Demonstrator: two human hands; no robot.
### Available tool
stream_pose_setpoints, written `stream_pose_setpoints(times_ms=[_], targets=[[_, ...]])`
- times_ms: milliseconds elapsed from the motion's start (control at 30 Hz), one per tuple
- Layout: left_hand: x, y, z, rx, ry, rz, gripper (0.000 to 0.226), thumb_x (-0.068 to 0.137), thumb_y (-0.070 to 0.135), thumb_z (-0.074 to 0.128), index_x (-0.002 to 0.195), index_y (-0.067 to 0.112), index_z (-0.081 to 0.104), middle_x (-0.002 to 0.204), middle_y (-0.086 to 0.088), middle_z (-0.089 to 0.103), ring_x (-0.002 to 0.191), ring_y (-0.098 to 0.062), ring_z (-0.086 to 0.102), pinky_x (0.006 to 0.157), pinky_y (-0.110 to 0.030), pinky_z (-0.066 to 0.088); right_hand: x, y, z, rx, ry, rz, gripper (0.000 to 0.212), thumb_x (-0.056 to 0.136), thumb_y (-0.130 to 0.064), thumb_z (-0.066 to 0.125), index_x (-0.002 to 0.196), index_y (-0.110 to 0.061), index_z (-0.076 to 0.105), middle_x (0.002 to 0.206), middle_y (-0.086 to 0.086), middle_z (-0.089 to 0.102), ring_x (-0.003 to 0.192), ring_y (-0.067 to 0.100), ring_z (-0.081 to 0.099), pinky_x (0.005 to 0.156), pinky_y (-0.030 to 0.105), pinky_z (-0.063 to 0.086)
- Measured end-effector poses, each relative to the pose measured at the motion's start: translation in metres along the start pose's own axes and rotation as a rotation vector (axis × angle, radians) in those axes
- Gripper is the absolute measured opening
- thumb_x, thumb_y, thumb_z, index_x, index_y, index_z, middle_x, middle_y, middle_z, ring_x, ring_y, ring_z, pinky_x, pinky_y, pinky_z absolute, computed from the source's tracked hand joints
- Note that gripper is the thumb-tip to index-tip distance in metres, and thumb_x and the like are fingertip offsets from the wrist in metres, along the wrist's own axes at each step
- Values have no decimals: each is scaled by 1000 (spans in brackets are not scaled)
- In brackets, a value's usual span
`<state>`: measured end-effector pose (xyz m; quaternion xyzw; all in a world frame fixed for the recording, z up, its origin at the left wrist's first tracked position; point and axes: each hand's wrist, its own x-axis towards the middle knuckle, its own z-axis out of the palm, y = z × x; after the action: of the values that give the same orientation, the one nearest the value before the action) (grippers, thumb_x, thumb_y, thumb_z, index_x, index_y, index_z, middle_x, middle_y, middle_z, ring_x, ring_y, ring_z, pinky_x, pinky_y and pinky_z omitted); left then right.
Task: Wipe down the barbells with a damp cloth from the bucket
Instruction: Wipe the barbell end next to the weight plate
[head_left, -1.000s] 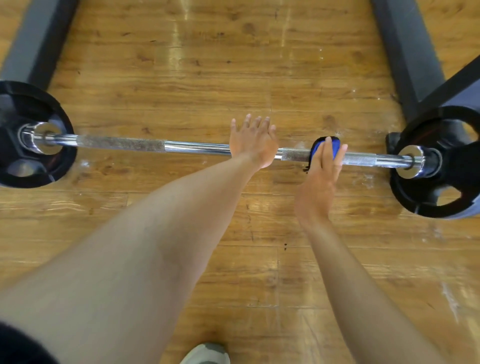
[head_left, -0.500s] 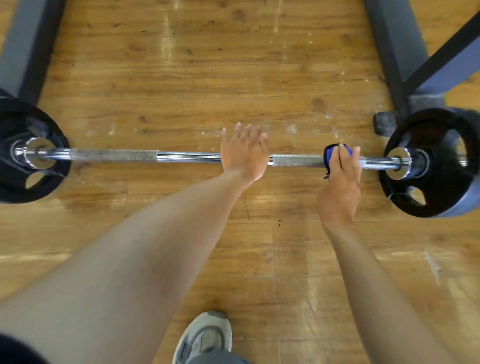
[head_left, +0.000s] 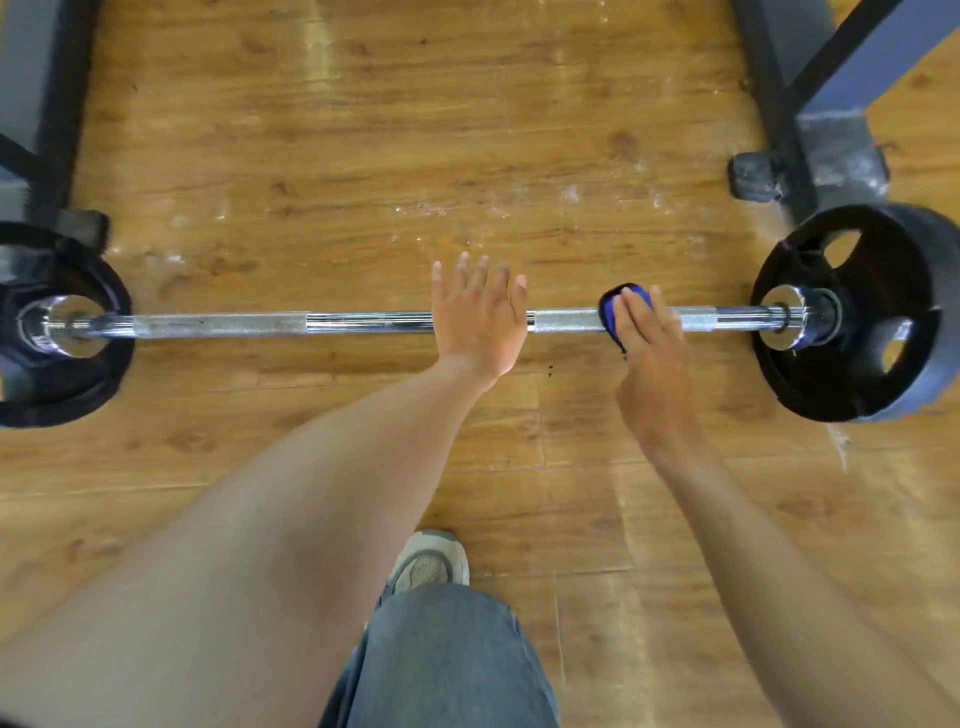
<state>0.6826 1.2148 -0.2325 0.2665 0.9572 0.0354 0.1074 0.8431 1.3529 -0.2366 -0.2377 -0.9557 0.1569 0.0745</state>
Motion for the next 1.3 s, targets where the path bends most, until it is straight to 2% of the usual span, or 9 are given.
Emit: stream_pose_setpoints(times_ms=[100,267,433,567,733,867,1033,1200,1300], targets=[[-23,0,2,33,-28,-2,62,108,45,4,157,24,37,164,-3,34,156,-27,17,126,-52,4,-16,1,-8,14,33,296,80,79,25,50,154,-2,36,163,6,31,156,29,10,117,48,37],[-61,0,4,35,-69,25,65,106,47,0,161,24,26,168,-4,25,157,-27,10,126,-53,2,-53,-11,-6,1,-42,-5,77,76,26,54,148,0,45,156,8,43,153,32,22,121,46,25],[-93,-1,6,-49,-93,27,84,94,63,-13,162,26,20,170,-1,18,158,-23,3,127,-51,-3,-80,-7,-28,-32,-74,287,82,80,20,52,156,-5,32,165,3,25,156,28,6,118,46,34],[-118,-2,9,-81,-134,46,89,90,71,-13,163,29,18,171,1,12,158,-20,-1,127,-49,-4,-112,-13,-26,-44,-141,-15,87,72,27,54,152,-2,39,162,6,35,155,31,16,116,53,35],[-147,-4,16,-108,-128,70,82,96,73,-1,161,28,22,170,2,15,158,-19,-1,127,-48,-3,-134,-6,-35,-74,-86,301,83,79,22,52,156,0,30,165,8,26,156,33,6,123,48,26],[-172,-8,20,-131,-109,114,89,92,75,-2,162,26,22,170,3,16,158,-18,0,127,-47,-3,-157,-10,-31,-30,-148,27,86,75,25,54,154,-5,36,163,3,32,156,27,12,115,51,37],[-205,-3,30,-125,-49,82,87,95,74,3,161,22,27,169,2,20,158,-18,4,127,-45,-3,-179,6,-35,-109,-35,283,81,81,23,54,155,-1,32,163,6,29,156,30,8,125,40,12],[-238,5,42,-121,31,18,85,98,69,1,161,17,26,169,0,22,158,-17,7,127,-44,-4,-221,13,-30,-130,-42,17,87,71,30,53,152,1,38,161,9,35,155,33,14,125,45,14],[-238,24,37,-151,66,49,80,101,62,3,162,14,24,169,0,22,158,-15,8,128,-43,-2,-236,23,-38,-156,-29,197,95,69,29,57,155,-1,32,164,7,30,156,31,9,126,43,11]])
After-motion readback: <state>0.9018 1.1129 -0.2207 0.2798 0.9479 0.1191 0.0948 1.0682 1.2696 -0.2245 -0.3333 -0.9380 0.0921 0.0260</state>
